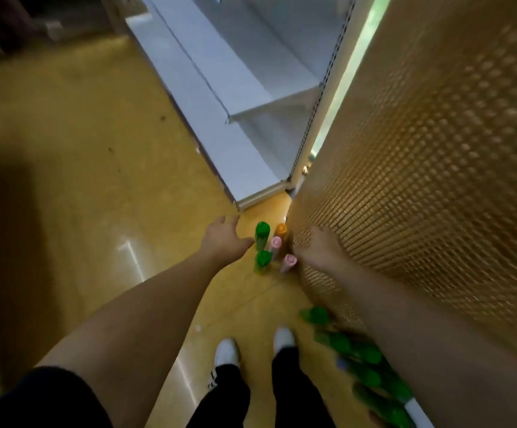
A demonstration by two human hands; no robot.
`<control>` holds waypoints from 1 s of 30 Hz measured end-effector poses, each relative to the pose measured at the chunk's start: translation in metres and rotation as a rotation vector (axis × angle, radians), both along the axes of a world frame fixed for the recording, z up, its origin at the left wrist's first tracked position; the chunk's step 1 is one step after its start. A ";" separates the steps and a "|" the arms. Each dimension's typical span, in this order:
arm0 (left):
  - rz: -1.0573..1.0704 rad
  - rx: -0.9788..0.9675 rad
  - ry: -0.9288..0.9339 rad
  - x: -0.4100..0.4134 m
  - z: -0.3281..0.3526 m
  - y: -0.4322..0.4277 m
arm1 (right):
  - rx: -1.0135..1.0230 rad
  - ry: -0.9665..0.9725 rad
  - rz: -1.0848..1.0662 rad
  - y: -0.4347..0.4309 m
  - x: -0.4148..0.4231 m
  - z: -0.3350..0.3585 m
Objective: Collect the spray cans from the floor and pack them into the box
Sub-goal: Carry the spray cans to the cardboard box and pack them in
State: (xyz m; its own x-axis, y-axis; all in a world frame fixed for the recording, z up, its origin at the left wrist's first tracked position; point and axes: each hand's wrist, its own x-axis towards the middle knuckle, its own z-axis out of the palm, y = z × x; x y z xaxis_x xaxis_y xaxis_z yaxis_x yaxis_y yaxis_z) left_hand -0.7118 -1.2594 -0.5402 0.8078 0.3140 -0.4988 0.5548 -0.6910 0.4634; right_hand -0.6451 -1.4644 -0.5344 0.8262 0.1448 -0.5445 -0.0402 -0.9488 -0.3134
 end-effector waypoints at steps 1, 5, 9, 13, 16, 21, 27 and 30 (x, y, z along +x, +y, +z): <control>0.020 -0.016 0.005 0.007 -0.020 0.001 | -0.010 0.016 0.003 0.002 0.007 -0.023; 0.112 -0.072 0.026 0.031 -0.115 0.000 | -0.074 0.073 0.057 0.003 0.036 -0.127; 0.178 -0.128 0.059 0.043 -0.225 -0.019 | -0.145 0.123 0.090 -0.006 0.058 -0.236; 0.255 -0.178 0.104 0.044 -0.327 -0.044 | -0.162 0.169 0.114 -0.008 0.074 -0.337; 0.267 -0.181 0.071 0.046 -0.389 -0.057 | -0.172 0.138 0.148 -0.009 0.087 -0.399; 0.342 -0.202 -0.066 0.057 -0.463 -0.073 | -0.131 0.116 0.168 -0.017 0.100 -0.474; 0.394 -0.256 -0.210 0.077 -0.501 -0.086 | -0.069 0.054 0.164 -0.024 0.103 -0.515; 0.395 -0.219 -0.235 0.084 -0.506 -0.088 | -0.012 0.021 0.104 -0.025 0.103 -0.520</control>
State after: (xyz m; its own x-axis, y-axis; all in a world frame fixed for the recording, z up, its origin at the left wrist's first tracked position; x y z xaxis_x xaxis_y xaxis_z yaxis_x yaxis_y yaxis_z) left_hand -0.6279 -1.3476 -1.0458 0.7470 0.5265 -0.4060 0.6173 -0.3223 0.7177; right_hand -0.5424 -1.4892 -1.0539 0.7958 0.2224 -0.5633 0.0520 -0.9518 -0.3024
